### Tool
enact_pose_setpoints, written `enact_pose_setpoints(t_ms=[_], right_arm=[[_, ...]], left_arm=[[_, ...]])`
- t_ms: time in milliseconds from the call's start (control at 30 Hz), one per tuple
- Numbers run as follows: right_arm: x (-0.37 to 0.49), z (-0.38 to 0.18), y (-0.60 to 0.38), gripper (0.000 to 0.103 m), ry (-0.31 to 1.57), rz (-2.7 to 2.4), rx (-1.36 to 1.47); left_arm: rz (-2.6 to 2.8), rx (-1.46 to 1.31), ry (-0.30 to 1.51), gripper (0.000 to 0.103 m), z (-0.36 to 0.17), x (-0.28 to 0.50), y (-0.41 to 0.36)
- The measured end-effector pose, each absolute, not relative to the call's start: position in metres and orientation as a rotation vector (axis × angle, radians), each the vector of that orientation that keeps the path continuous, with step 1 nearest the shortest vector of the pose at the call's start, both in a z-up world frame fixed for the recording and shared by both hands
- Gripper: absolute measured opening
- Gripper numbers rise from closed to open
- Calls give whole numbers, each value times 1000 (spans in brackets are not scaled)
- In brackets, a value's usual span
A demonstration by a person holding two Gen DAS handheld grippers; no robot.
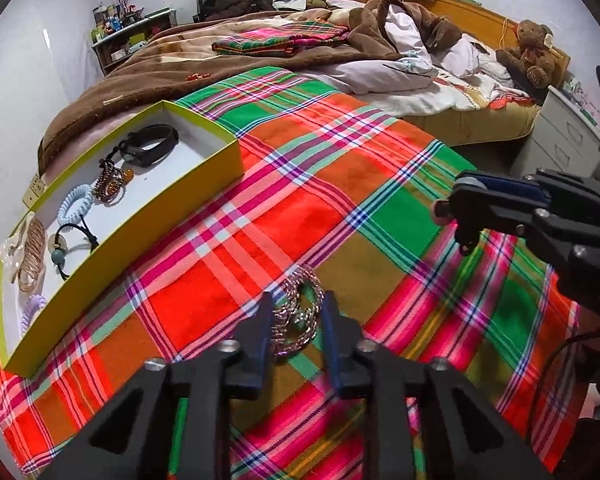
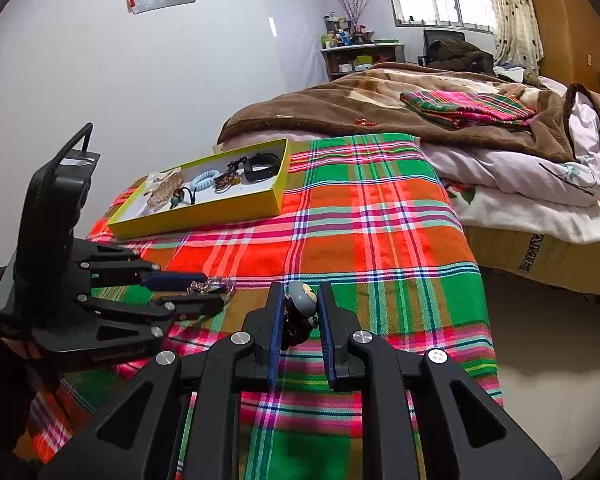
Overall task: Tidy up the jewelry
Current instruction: 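Grasp the pink rhinestone clip with the left gripper while the right gripper holds the ball tie, then carry the rhinestone clip and ball hair tie into the yellow box with both grippers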
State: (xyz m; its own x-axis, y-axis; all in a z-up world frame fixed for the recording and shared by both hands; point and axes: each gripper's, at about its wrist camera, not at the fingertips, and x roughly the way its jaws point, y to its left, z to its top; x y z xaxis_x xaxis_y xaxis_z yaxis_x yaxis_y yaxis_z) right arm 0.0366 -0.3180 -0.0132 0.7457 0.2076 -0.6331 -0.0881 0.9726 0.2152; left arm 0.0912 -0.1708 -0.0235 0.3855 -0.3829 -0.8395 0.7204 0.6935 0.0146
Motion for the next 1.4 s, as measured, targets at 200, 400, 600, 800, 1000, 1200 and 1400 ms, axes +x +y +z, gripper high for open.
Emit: enact_pose_setpoints(t_ms=[200, 400, 600, 800, 1000, 1200, 1400], right_arm=[[36, -13, -318, 17, 709, 167, 170], [37, -12, -317, 17, 708, 165, 169], [36, -10, -315, 17, 703, 166, 166], [38, -8, -311, 17, 700, 176, 156], [43, 3, -304, 17, 680, 189, 144], [52, 16, -294, 17, 658, 208, 117], [66, 29, -284, 17, 641, 221, 99]], left_arm=[[-738, 380, 945, 17, -23, 93, -168], [-757, 302, 965, 13, -22, 97, -161], [-759, 246, 968, 13, -21, 98, -152], [-755, 205, 952, 13, -13, 97, -143], [-722, 181, 925, 13, 1, 99, -134], [-676, 170, 896, 13, 13, 104, -123], [-627, 166, 862, 13, 28, 112, -110]])
